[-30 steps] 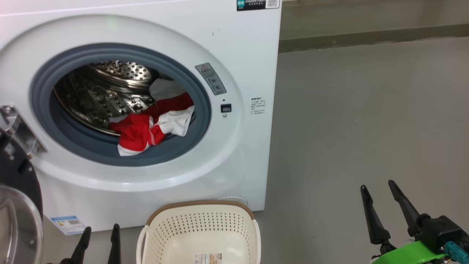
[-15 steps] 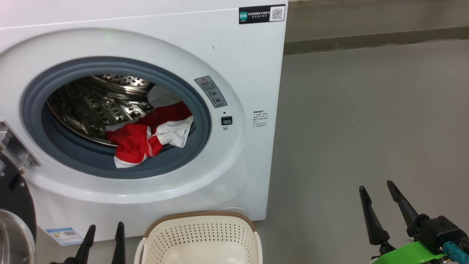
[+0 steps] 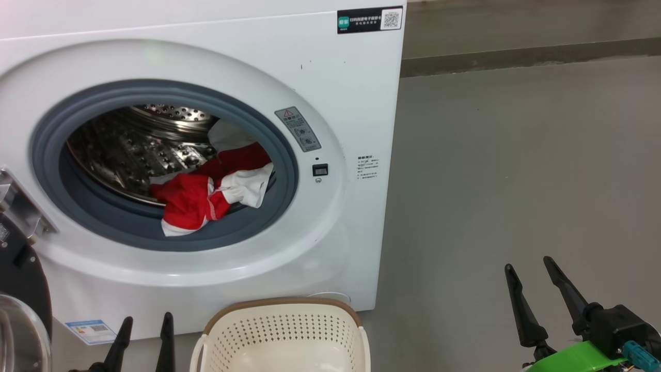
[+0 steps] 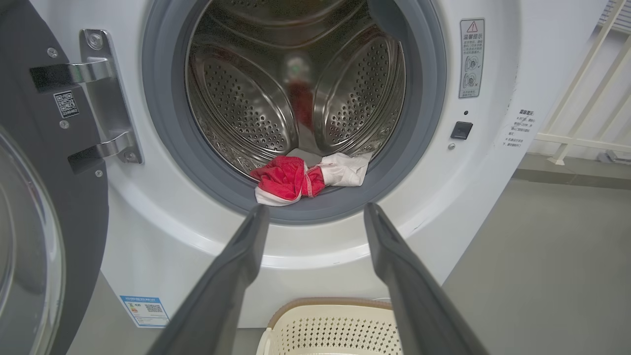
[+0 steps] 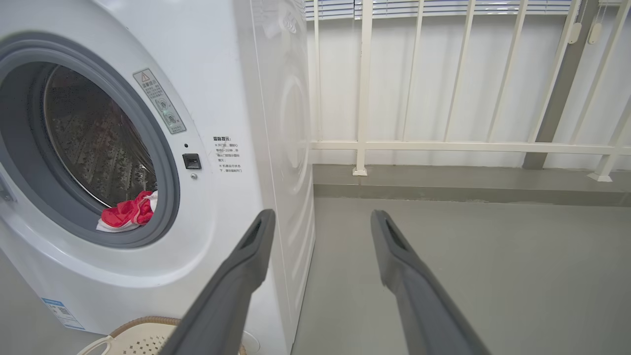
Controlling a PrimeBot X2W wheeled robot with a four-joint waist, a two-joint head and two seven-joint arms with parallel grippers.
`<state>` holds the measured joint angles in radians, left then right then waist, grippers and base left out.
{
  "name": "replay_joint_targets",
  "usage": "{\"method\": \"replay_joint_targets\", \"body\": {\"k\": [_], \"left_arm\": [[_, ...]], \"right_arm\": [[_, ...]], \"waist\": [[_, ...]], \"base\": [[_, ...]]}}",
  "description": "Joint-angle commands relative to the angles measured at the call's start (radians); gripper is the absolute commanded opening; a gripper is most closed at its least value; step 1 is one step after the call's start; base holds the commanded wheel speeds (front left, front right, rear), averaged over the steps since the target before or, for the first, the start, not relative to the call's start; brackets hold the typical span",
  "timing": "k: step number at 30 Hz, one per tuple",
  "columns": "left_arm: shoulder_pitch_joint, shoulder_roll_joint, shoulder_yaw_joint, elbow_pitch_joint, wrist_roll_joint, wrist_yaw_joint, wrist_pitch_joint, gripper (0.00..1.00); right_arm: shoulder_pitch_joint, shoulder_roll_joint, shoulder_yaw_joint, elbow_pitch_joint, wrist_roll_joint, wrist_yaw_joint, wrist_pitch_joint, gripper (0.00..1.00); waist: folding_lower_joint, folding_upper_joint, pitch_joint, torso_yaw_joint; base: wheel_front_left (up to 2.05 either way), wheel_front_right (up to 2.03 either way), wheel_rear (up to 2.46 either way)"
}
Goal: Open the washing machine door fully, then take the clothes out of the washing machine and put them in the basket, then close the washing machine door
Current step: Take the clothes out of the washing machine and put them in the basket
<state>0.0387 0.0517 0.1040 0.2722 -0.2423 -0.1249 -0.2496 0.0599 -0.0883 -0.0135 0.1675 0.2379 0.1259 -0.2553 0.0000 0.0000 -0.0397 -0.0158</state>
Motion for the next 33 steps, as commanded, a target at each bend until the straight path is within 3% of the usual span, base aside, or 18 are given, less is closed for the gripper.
{"method": "replay_joint_targets", "body": {"k": [1, 17, 33], "left_arm": [[-0.047, 0.008, 0.037, -0.021, 0.011, -0.006, -0.012, 1.0], [-0.139, 0.001, 0.028, 0.006, 0.016, -0.005, -0.012, 1.0], [-0.444, 0.01, 0.039, 0.206, 0.016, 0.002, -0.012, 1.0]], "right_arm": [[-0.03, -0.018, 0.028, -0.021, 0.008, 0.005, -0.006, 1.0], [-0.05, -0.029, 0.06, -0.021, 0.015, 0.005, -0.006, 1.0], [-0.145, -0.032, 0.076, -0.043, 0.01, 0.005, -0.006, 1.0]], "waist": [[0.0, 0.0, 0.0, 0.003], [0.0, 0.0, 0.058, 0.029], [0.0, 0.0, 0.241, 0.031]], "base": [[0.0, 0.0, 0.0], [0.0, 0.0, 0.0], [0.0, 0.0, 0.0]]}}
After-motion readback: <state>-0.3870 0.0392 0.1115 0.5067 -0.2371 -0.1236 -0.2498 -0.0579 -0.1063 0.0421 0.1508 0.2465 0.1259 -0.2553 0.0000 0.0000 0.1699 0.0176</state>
